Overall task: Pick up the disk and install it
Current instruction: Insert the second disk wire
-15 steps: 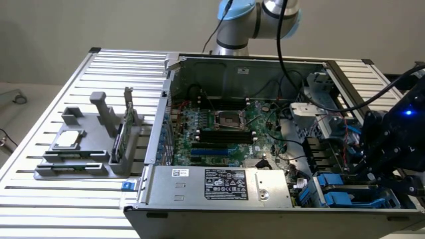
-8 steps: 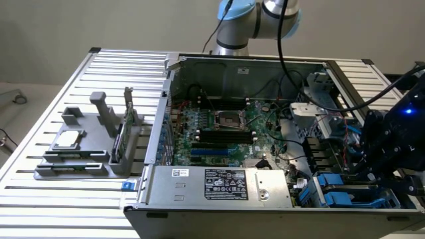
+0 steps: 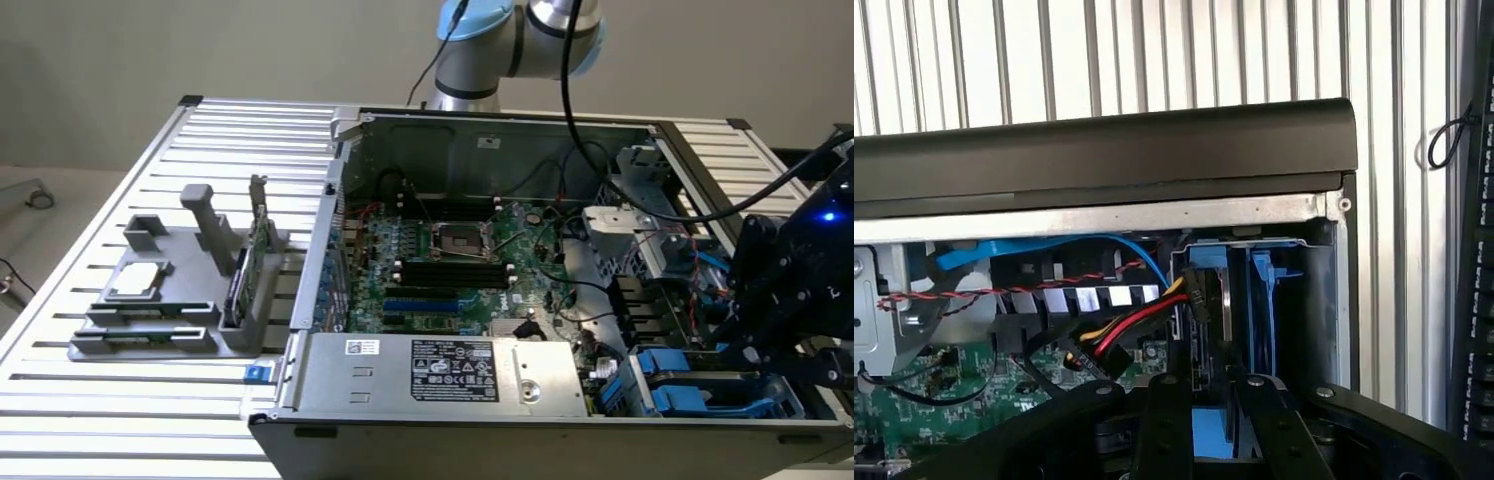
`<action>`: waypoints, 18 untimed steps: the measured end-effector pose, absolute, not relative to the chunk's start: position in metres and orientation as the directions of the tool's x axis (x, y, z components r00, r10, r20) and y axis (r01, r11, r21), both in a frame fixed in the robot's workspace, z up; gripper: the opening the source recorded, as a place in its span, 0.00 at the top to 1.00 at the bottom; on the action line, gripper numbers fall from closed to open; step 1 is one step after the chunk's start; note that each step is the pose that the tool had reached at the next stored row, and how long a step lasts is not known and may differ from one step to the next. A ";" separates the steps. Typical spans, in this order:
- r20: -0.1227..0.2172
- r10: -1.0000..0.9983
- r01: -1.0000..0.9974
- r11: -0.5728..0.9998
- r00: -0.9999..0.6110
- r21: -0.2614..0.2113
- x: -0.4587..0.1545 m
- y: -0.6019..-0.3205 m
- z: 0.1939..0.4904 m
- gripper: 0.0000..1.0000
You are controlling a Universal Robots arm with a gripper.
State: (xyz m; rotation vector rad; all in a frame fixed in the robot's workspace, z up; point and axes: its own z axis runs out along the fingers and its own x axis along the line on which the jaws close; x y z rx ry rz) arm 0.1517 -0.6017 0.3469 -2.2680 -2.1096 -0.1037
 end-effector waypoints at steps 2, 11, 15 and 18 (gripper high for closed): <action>0.079 0.994 0.997 -0.073 0.072 0.014 0.156 -0.602 0.347 0.75; 0.083 0.994 0.997 -0.073 0.072 0.014 0.164 -0.608 0.346 0.75; 0.085 0.994 0.997 -0.073 0.072 0.014 0.163 -0.609 0.345 0.75; 0.090 0.993 0.997 -0.073 0.072 0.013 0.163 -0.609 0.344 0.75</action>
